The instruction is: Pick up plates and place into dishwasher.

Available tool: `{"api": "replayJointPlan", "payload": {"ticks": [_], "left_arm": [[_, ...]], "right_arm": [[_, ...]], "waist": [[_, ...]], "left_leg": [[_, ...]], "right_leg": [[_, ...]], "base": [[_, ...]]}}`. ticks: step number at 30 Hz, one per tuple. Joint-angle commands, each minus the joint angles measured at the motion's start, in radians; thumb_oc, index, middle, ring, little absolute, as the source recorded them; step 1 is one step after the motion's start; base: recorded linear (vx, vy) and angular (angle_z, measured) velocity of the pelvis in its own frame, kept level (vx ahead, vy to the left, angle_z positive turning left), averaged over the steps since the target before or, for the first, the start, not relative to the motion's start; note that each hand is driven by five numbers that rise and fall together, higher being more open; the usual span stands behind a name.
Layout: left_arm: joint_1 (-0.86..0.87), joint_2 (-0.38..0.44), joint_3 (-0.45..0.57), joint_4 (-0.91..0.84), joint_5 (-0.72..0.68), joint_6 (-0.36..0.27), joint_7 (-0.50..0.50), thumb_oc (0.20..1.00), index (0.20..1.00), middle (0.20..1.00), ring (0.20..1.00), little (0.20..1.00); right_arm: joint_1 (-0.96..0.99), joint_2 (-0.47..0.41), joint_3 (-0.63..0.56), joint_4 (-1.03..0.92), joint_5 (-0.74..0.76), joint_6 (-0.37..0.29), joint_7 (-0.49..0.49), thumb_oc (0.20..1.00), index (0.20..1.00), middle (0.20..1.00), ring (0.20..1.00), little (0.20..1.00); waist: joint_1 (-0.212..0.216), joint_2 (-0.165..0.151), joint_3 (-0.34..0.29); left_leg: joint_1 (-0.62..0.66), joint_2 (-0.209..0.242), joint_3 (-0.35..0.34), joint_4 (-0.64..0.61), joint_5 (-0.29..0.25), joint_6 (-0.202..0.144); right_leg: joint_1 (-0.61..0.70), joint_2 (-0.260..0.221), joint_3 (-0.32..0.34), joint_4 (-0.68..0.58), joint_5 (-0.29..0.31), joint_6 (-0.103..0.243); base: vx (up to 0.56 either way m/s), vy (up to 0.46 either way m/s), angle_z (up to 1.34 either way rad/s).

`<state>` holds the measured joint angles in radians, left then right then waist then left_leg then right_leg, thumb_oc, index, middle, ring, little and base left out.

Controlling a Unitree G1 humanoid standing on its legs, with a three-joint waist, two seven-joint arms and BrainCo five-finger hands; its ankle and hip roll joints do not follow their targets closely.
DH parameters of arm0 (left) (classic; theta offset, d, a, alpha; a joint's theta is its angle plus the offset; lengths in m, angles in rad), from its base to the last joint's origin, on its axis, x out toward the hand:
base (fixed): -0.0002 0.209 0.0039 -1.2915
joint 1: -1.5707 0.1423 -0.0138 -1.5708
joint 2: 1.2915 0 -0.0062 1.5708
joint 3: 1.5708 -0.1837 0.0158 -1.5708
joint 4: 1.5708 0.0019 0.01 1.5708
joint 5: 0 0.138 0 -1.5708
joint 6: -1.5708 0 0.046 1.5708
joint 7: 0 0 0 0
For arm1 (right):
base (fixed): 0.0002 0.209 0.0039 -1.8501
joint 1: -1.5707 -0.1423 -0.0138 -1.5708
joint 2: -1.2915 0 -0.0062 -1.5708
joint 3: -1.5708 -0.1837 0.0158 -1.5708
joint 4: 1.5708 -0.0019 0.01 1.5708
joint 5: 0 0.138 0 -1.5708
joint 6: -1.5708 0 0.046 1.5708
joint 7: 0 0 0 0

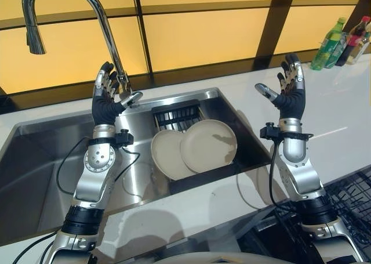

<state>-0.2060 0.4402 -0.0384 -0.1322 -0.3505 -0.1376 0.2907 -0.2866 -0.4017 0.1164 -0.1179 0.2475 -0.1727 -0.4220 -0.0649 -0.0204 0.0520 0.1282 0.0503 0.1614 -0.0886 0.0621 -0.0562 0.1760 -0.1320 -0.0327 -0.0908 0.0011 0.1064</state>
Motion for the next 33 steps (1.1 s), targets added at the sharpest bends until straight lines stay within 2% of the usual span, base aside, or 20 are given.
{"api": "replayJointPlan", "payload": {"ticks": [1, 7, 17, 22, 25, 28, 30, 33], "left_arm": [[-0.063, 0.002, -0.007, 0.032, -0.036, -0.010, -0.020, 1.000, 1.000, 1.000, 1.000, 1.000], [-0.070, 0.016, -0.008, 0.035, 0.009, -0.020, -0.034, 1.000, 1.000, 1.000, 1.000, 1.000], [-0.116, 0.121, -0.040, 0.054, 0.092, 0.052, -0.162, 1.000, 1.000, 1.000, 1.000, 1.000], [-0.149, 0.159, -0.049, 0.096, 0.071, 0.076, -0.205, 1.000, 1.000, 1.000, 1.000, 1.000], [-0.160, 0.176, -0.060, 0.114, 0.095, 0.090, -0.259, 1.000, 1.000, 1.000, 1.000, 1.000], [-0.171, 0.194, -0.062, 0.141, 0.088, 0.088, -0.281, 1.000, 1.000, 1.000, 1.000, 1.000], [-0.192, 0.215, -0.071, 0.182, 0.084, 0.074, -0.291, 1.000, 1.000, 1.000, 1.000, 1.000], [-0.227, 0.240, -0.088, 0.229, 0.079, 0.057, -0.306, 1.000, 1.000, 1.000, 1.000, 1.000]], "right_arm": [[-0.009, -0.022, -0.041, -0.055, 0.008, -0.050, 0.012, 1.000, 1.000, 1.000, 1.000, 1.000], [-0.010, -0.024, -0.043, -0.052, 0.013, -0.051, 0.016, 1.000, 1.000, 1.000, 1.000, 1.000], [-0.015, -0.050, -0.032, -0.050, 0.040, -0.045, 0.022, 1.000, 1.000, 1.000, 1.000, 1.000], [-0.033, -0.060, -0.018, -0.030, 0.049, -0.037, 0.027, 1.000, 1.000, 1.000, 1.000, 1.000], [-0.034, -0.074, -0.021, -0.033, 0.056, -0.020, 0.040, 1.000, 1.000, 1.000, 1.000, 1.000], [-0.042, -0.100, -0.025, -0.029, 0.072, -0.019, 0.049, 1.000, 1.000, 1.000, 1.000, 1.000], [-0.055, -0.115, -0.018, -0.017, 0.082, -0.025, 0.051, 1.000, 1.000, 1.000, 1.000, 1.000], [-0.089, -0.120, 0.014, 0.008, 0.075, -0.035, 0.030, 1.000, 1.000, 1.000, 1.000, 1.000]], "waist": [[0.026, 0.023, -0.034], [0.024, 0.021, -0.035], [0.013, 0.032, -0.041], [0.005, 0.040, -0.044], [-0.005, 0.040, -0.041], [-0.012, 0.033, -0.026], [-0.010, 0.030, -0.011], [-0.002, 0.037, 0.004]], "left_leg": [[0.010, 0.075, -0.026, 0.030, -0.097, -0.030], [0.010, 0.077, -0.022, 0.026, -0.094, -0.031], [0.009, 0.099, -0.012, 0.027, -0.082, -0.041], [-0.001, 0.123, -0.013, 0.045, -0.073, -0.053], [-0.019, 0.138, -0.014, 0.107, -0.091, -0.068], [-0.072, 0.140, -0.020, 0.248, -0.098, -0.077], [-0.116, 0.126, -0.055, 0.318, -0.091, -0.074], [-0.109, 0.073, -0.121, 0.246, -0.124, -0.045]], "right_leg": [[-0.067, -0.026, -0.086, 0.042, 0.000, 0.025], [-0.068, -0.026, -0.090, 0.041, 0.001, 0.026], [-0.074, -0.002, -0.082, 0.033, 0.003, 0.017], [-0.078, 0.022, -0.067, 0.032, 0.000, 0.003], [-0.077, 0.036, -0.055, 0.033, -0.010, -0.009], [-0.089, 0.040, -0.044, 0.040, -0.003, -0.026], [-0.093, 0.042, -0.028, 0.048, 0.004, -0.034], [-0.106, 0.035, 0.017, 0.067, -0.002, -0.024]], "base": [[0.00, 0.000, 0.00], [0.00, -0.013, 0.00], [-0.01, -0.073, -0.03], [-0.01, -0.096, -0.02], [0.02, -0.088, -0.05], [-0.04, -0.068, -0.11], [0.00, -0.009, -0.22], [0.07, 0.097, -0.33]]}}
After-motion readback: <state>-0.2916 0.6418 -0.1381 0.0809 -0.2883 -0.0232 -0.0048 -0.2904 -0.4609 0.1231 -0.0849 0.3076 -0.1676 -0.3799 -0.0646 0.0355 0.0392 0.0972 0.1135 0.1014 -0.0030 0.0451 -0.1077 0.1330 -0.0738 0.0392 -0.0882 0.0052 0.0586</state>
